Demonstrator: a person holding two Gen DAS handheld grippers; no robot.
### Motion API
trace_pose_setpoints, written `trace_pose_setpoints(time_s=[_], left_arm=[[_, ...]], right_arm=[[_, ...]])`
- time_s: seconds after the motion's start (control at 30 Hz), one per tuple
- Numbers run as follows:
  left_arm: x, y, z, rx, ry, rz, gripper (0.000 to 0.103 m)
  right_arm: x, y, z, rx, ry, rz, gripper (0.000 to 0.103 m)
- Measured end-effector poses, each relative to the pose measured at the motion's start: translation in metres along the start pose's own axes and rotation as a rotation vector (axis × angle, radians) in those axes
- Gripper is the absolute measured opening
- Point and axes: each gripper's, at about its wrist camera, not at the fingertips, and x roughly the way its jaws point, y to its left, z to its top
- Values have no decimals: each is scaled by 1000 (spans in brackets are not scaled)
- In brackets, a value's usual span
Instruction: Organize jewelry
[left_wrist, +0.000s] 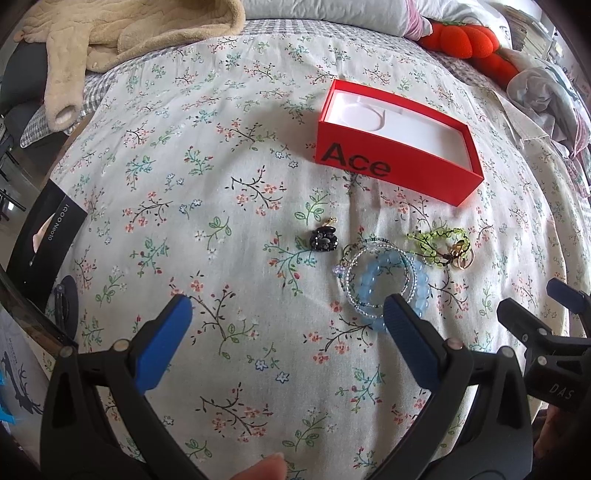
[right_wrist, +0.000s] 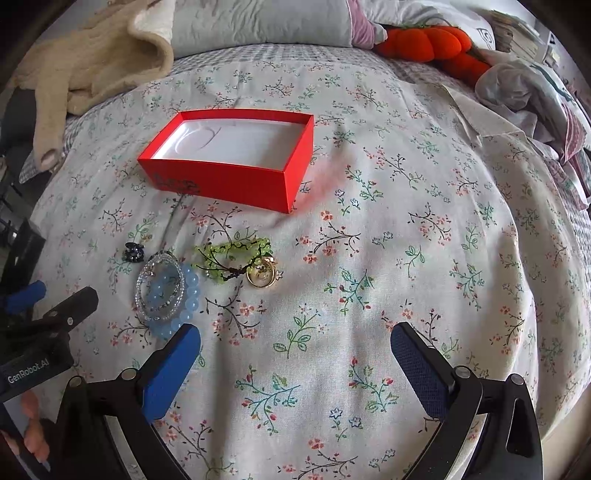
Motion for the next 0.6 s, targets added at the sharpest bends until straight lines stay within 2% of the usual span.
trace_pose_setpoints(time_s=[0.6], left_arm=[[1, -1, -1, 11, 8, 0, 103]], right_arm=[[0, -3, 1, 20, 7, -18, 103]])
